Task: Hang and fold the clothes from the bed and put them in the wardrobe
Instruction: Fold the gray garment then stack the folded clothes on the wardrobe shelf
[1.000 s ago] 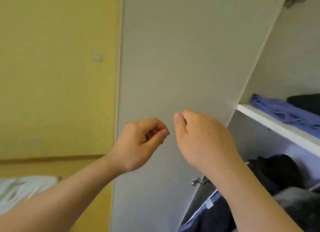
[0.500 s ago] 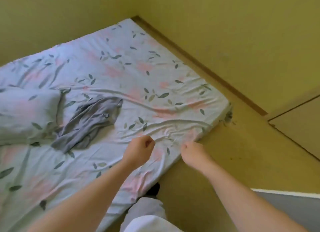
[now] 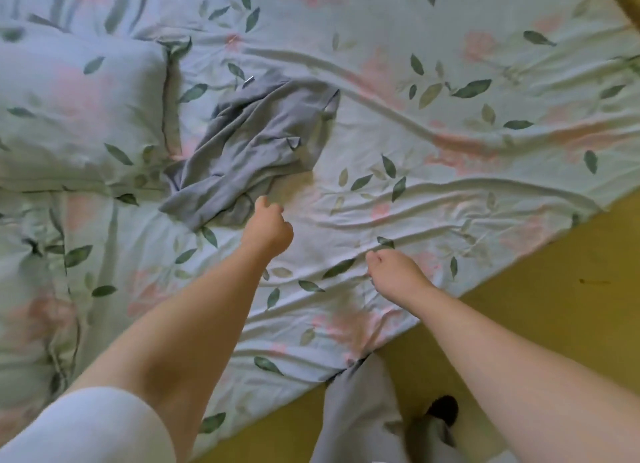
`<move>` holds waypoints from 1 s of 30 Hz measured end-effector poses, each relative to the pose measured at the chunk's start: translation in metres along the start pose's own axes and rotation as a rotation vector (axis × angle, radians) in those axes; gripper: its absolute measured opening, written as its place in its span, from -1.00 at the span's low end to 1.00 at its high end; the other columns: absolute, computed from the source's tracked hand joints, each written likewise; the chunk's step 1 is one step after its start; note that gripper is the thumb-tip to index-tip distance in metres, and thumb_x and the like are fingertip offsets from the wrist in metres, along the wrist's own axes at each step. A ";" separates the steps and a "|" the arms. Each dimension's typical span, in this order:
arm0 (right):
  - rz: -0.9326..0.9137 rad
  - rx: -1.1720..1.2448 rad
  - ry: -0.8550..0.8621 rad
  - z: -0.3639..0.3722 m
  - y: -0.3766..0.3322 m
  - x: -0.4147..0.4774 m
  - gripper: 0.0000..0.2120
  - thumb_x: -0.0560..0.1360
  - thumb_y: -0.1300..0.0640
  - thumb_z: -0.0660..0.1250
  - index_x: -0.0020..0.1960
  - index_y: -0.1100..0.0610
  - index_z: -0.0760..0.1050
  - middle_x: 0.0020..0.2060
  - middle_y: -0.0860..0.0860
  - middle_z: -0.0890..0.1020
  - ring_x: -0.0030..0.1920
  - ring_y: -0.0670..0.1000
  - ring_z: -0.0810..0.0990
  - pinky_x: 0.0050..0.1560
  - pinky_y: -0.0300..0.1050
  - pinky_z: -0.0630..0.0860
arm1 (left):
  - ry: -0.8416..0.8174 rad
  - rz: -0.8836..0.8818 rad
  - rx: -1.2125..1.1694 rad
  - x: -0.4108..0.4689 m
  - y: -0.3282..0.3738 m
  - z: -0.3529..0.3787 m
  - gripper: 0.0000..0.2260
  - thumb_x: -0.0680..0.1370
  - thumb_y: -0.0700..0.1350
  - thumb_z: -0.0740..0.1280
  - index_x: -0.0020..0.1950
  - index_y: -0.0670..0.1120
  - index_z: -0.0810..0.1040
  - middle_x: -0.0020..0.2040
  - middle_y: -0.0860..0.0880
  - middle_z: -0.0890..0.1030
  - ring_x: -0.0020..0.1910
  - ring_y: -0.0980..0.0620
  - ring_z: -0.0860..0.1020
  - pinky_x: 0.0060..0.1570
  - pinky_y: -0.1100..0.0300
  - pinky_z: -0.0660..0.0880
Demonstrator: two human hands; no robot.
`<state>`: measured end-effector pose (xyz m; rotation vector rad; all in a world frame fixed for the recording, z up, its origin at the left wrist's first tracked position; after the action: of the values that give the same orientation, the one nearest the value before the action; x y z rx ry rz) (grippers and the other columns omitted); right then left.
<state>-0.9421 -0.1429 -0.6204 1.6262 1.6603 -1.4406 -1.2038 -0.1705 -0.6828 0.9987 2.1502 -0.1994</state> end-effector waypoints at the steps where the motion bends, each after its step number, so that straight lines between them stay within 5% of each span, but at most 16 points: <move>1: 0.013 0.010 -0.010 0.003 0.002 0.009 -0.61 0.72 -0.02 -0.03 -0.11 0.13 0.43 -0.19 0.06 0.52 -0.22 0.04 0.44 -0.23 -0.09 0.31 | 0.004 0.012 0.026 0.016 0.004 -0.001 -0.71 0.62 -0.11 0.20 0.34 -0.11 0.43 0.66 -0.05 -0.08 0.13 -0.21 0.56 -0.05 0.03 0.47; 4: 0.034 0.016 -0.026 0.005 0.009 0.026 -0.59 0.72 -0.03 -0.03 -0.04 0.17 0.46 -0.05 0.11 0.60 -0.07 0.09 0.55 -0.06 -0.05 0.44 | 0.058 0.016 0.047 0.062 0.013 -0.014 -0.75 0.57 -0.20 0.21 0.24 -0.05 0.45 0.66 0.03 -0.22 -0.11 -0.15 0.54 -0.25 0.06 0.43; 8: 0.061 0.026 -0.003 -0.004 0.020 0.037 -0.58 0.72 -0.04 -0.02 -0.08 0.16 0.48 -0.08 0.12 0.61 -0.04 0.12 0.60 0.07 0.06 0.56 | 0.018 -0.045 -0.076 0.109 0.008 -0.026 -0.52 0.57 -0.16 0.31 0.49 0.06 0.43 0.66 0.00 -0.24 0.31 -0.16 0.51 0.03 0.08 0.49; 10: 0.066 0.025 0.006 -0.007 0.025 0.037 -0.57 0.72 -0.05 -0.01 -0.09 0.17 0.48 -0.11 0.13 0.61 -0.06 0.14 0.60 0.06 0.06 0.56 | -0.006 -0.124 -0.149 0.115 0.002 -0.030 -0.53 0.54 -0.14 0.32 0.47 0.02 0.48 0.63 -0.12 0.05 0.28 -0.18 0.51 0.13 0.08 0.51; 13: 0.074 0.029 0.012 -0.013 0.028 0.029 -0.58 0.72 -0.05 0.00 -0.11 0.15 0.47 -0.14 0.12 0.61 -0.10 0.13 0.59 -0.05 0.00 0.50 | 0.130 -0.156 -0.283 0.100 0.007 -0.049 -0.71 0.50 -0.21 0.27 0.16 -0.09 0.66 0.20 -0.16 0.57 0.08 -0.19 0.58 0.06 0.08 0.53; 16: 0.075 0.018 -0.015 -0.015 0.022 0.010 -0.62 0.71 -0.02 0.00 -0.15 0.08 0.45 -0.18 0.07 0.59 -0.09 0.13 0.58 -0.09 -0.06 0.46 | 0.117 -0.103 -0.421 0.061 0.033 -0.058 -0.86 0.54 -0.18 0.30 0.08 -0.08 0.49 0.05 -0.12 0.59 0.06 -0.17 0.57 0.04 0.05 0.51; 19: 0.097 0.056 -0.032 -0.015 0.015 -0.011 -0.66 0.70 -0.03 0.10 -0.10 0.13 0.51 -0.12 0.12 0.64 -0.02 0.18 0.63 0.03 0.00 0.57 | 0.061 -0.021 -0.580 0.009 0.066 -0.071 -0.73 0.50 -0.07 0.42 0.05 -0.04 0.35 -0.07 -0.05 0.53 -0.15 -0.06 0.53 -0.18 0.07 0.50; 22: 0.121 0.148 -0.030 -0.018 0.009 -0.035 -0.83 0.61 -0.03 0.32 -0.02 0.08 0.50 -0.06 0.06 0.64 0.01 0.12 0.64 -0.08 -0.08 0.55 | -0.035 -0.017 -0.895 -0.046 0.098 -0.096 -0.66 0.43 -0.08 0.54 0.00 -0.02 0.38 -0.20 -0.04 0.57 -0.27 -0.03 0.50 -0.28 0.09 0.48; 24: 0.114 0.295 -0.049 -0.025 0.005 -0.053 -0.52 0.48 -0.02 0.49 0.31 0.09 0.42 0.11 -0.01 0.61 0.15 0.04 0.60 0.04 -0.13 0.55 | -0.185 0.003 -1.165 -0.083 0.125 -0.114 -0.70 0.47 -0.19 0.52 -0.01 -0.05 0.40 -0.35 -0.04 0.62 -0.30 -0.06 0.52 -0.35 0.09 0.44; 27: -0.035 0.349 0.029 -0.054 -0.010 -0.082 0.16 0.29 -0.03 0.65 0.61 0.01 -0.07 0.29 -0.10 0.44 0.25 -0.08 0.46 0.03 -0.32 0.45 | -0.315 0.126 -1.389 -0.137 0.164 -0.150 -0.76 0.52 -0.25 0.46 0.07 -0.11 0.45 -0.27 -0.07 0.67 -0.28 -0.03 0.64 -0.30 0.07 0.56; 30: -0.144 0.363 0.220 -0.097 -0.020 -0.110 0.12 0.28 -0.04 0.66 0.60 0.00 0.00 0.43 -0.04 0.34 0.42 0.00 0.38 0.32 -0.09 0.47 | -0.379 0.236 -1.463 -0.183 0.194 -0.175 -0.78 0.54 -0.24 0.45 0.13 -0.15 0.49 -0.13 -0.12 0.68 -0.15 -0.06 0.70 -0.21 0.06 0.62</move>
<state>-0.8985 -0.1095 -0.4831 1.9528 1.7404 -1.7735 -1.0874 -0.0733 -0.4016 0.2496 1.2382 1.0608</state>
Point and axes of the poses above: each hand's wrist, its own x-axis towards the middle knuckle, its own z-axis out of the palm, y = z × x, the point moved 8 cm from there along x, towards the middle knuckle
